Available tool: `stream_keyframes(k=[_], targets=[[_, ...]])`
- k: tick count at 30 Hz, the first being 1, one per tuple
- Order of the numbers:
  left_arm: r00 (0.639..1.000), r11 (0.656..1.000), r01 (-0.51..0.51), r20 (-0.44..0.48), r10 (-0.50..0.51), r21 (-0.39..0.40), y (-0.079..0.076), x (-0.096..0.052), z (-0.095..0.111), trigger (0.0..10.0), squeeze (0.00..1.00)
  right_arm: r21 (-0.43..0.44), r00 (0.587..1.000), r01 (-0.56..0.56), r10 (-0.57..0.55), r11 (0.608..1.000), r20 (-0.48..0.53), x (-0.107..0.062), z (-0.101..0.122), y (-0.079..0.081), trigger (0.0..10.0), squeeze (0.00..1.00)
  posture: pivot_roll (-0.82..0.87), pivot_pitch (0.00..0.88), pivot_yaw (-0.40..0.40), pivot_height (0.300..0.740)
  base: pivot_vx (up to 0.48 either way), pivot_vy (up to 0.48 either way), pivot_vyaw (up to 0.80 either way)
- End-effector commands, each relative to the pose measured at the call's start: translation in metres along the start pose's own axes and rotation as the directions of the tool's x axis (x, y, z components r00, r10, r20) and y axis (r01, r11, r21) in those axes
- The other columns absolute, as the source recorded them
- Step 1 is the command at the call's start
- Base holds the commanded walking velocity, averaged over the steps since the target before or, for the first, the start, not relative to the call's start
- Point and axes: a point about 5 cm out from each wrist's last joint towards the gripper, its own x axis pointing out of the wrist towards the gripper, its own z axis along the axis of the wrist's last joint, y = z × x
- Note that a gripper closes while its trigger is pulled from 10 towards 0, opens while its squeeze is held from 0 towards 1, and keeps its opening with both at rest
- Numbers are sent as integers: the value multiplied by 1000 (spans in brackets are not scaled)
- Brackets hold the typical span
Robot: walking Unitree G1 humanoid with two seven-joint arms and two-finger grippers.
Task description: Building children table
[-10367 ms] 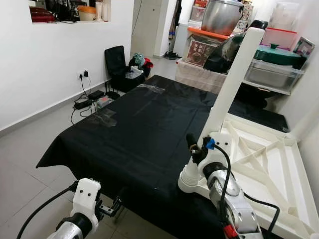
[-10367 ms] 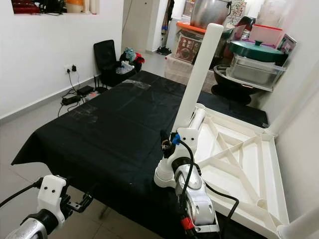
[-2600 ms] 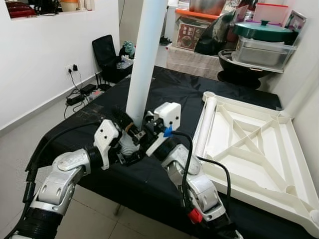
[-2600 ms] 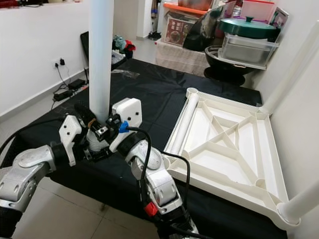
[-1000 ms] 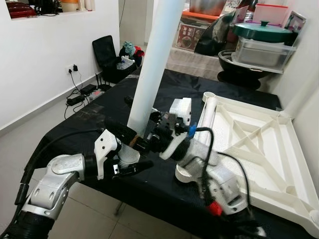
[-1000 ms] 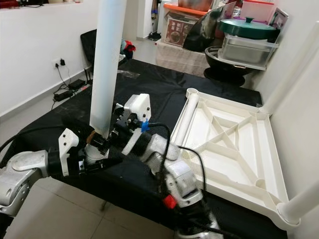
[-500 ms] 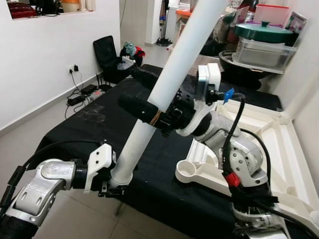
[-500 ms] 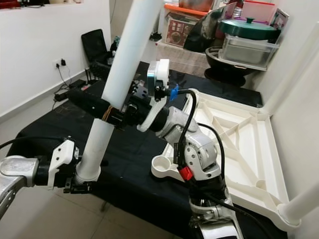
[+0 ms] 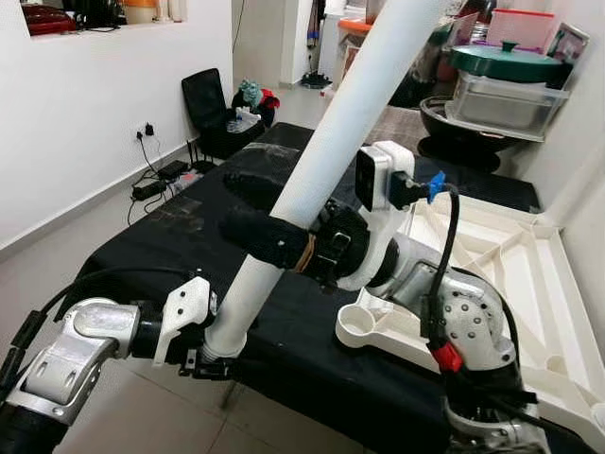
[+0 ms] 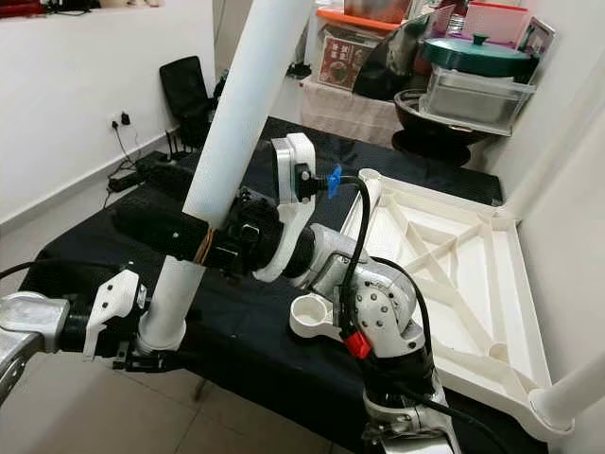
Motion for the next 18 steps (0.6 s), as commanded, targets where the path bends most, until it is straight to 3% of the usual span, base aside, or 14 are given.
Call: stream_keyframes(k=[1, 15, 16, 17, 18], targets=[[1000, 1000, 0, 11, 0, 6, 1, 5, 3, 10000, 0, -60, 999, 44, -42, 997, 32, 0, 4, 0, 0, 0, 74, 0, -82, 740, 0, 0, 0], [999, 1000, -13, 35, 13, -2, 1, 10, 2, 10000, 0, -122, 988, 152, -147, 981, 47, 2, 5, -8, 0, 0, 72, 0, -82, 740, 0, 0, 0], [999, 1000, -15, 37, 15, -2, 2, 10, 2, 10000, 0, -130, 987, 161, -158, 978, 39, 3, 4, -8, 1490, 0, 73, 0, -83, 740, 0, 0, 0], [999, 1000, -17, 39, 17, -3, 2, 10, 2, 10000, 0, -137, 985, 171, -168, 976, 32, 3, 4, -8, 10000, 0, 72, 0, -83, 740, 0, 0, 0], [999, 1000, -17, 39, 17, -3, 2, 10, 2, 10000, 0, -137, 985, 171, -168, 976, 32, 3, 4, -8, 10000, 0, 72, 0, -83, 740, 0, 0, 0]])
